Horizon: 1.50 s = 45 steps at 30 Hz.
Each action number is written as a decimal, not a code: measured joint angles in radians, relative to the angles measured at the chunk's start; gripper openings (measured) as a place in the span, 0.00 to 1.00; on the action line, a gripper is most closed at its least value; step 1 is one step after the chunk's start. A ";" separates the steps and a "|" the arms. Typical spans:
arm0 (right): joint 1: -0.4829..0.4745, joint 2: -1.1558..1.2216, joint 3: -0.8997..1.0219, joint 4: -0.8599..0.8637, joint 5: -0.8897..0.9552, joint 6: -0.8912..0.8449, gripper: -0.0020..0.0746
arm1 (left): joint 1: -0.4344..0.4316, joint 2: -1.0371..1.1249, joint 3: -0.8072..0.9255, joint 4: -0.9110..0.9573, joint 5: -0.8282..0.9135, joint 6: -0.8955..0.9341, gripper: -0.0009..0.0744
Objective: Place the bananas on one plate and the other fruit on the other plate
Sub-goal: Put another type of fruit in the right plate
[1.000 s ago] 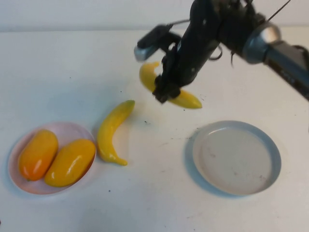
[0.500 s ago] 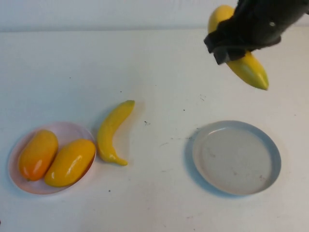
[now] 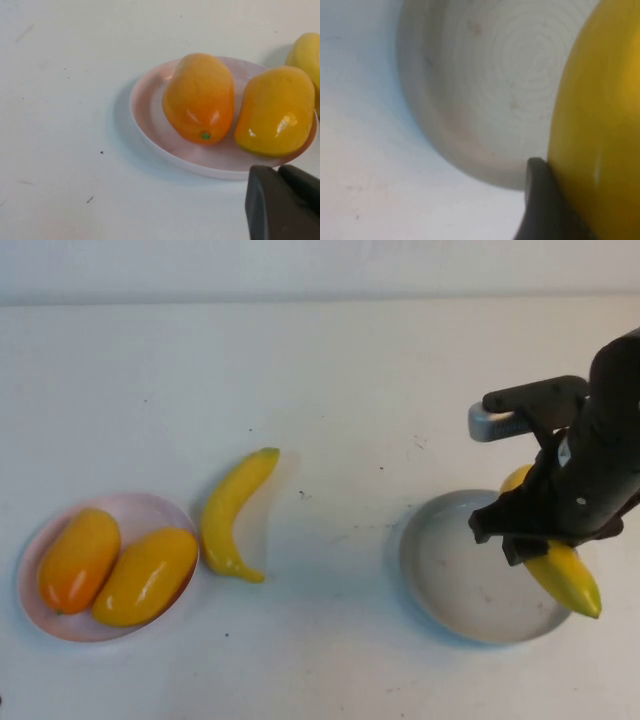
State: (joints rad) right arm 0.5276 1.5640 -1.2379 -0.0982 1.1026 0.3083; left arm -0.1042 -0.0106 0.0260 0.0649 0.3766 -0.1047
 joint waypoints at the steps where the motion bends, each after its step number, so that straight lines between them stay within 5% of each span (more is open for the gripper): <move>1: 0.000 0.020 0.002 0.000 -0.017 0.001 0.43 | 0.000 0.000 0.000 0.000 0.000 0.000 0.02; 13: -0.022 0.238 0.005 -0.010 -0.122 0.044 0.44 | 0.000 0.000 0.000 0.000 0.000 0.000 0.02; 20: -0.022 0.248 -0.014 -0.010 -0.085 0.044 0.73 | 0.000 0.000 0.000 0.000 0.000 0.000 0.02; 23: -0.022 0.248 -0.071 -0.005 -0.002 0.044 0.78 | 0.000 0.000 0.000 0.000 0.000 0.000 0.02; 35: -0.006 0.281 -0.344 0.373 -0.060 -0.056 0.70 | 0.000 0.000 0.000 0.000 0.000 0.000 0.02; 45: 0.147 0.519 -0.619 0.409 -0.082 -0.070 0.70 | 0.000 0.000 0.000 0.000 0.000 0.000 0.02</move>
State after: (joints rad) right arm 0.6748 2.0832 -1.8572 0.3107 1.0201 0.2388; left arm -0.1042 -0.0106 0.0260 0.0649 0.3766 -0.1047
